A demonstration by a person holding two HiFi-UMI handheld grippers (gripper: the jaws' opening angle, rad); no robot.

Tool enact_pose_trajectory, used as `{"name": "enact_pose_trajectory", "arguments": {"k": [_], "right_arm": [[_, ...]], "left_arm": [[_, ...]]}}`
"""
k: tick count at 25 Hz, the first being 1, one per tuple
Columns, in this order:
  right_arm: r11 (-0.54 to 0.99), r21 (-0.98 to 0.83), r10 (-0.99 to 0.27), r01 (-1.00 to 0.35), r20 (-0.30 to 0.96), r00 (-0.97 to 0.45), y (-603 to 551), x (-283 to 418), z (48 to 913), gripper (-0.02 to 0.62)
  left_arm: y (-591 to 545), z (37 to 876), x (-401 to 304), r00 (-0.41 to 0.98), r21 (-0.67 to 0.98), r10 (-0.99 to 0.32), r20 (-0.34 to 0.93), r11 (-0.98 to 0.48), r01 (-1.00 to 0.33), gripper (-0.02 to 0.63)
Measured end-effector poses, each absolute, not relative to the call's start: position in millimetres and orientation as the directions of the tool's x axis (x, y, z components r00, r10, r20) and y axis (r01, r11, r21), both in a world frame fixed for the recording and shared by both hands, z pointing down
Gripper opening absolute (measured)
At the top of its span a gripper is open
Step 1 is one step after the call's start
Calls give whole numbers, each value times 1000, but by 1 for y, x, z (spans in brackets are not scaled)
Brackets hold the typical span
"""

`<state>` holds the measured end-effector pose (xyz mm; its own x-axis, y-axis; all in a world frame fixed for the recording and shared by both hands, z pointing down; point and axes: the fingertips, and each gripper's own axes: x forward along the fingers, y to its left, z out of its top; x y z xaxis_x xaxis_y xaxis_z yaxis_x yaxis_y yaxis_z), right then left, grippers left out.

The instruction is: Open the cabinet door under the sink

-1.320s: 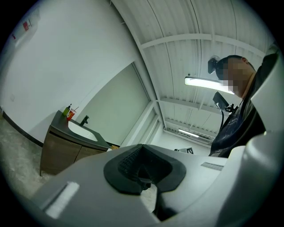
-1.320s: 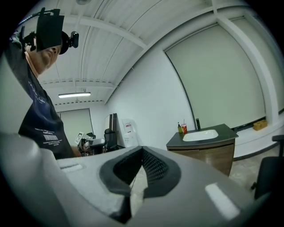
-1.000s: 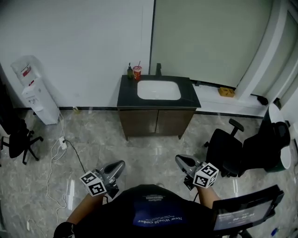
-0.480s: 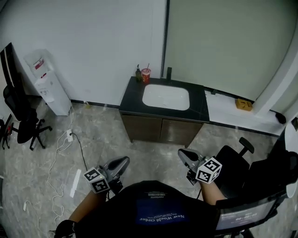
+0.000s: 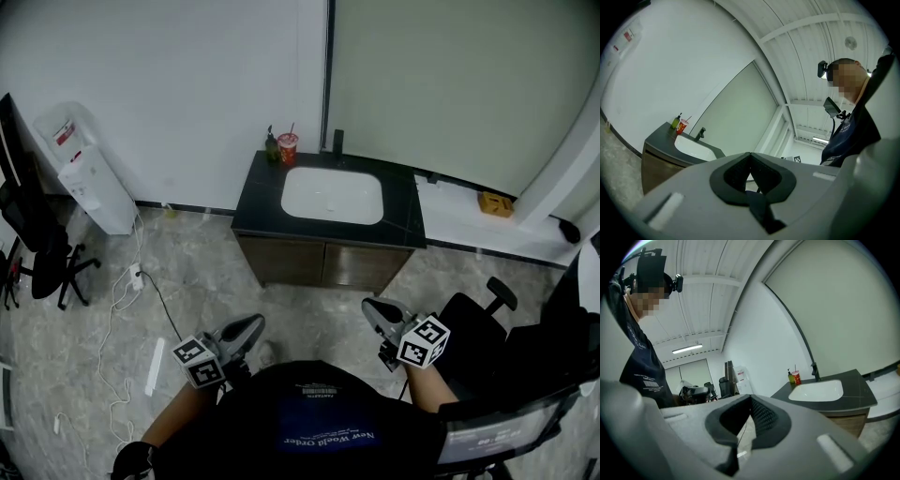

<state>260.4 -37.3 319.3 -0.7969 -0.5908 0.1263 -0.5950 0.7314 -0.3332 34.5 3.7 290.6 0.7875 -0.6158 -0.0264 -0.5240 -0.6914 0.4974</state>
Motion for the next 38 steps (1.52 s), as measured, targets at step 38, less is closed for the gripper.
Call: {"name": "enact_pose_trajectory", "arguments": {"k": [38], "right_arm": [[749,-327,-537,-576,209,-817,-310,222,347,2]], "left_arm": [[-288,401,31,795,489,-565,220,-641,-591,2]]}}
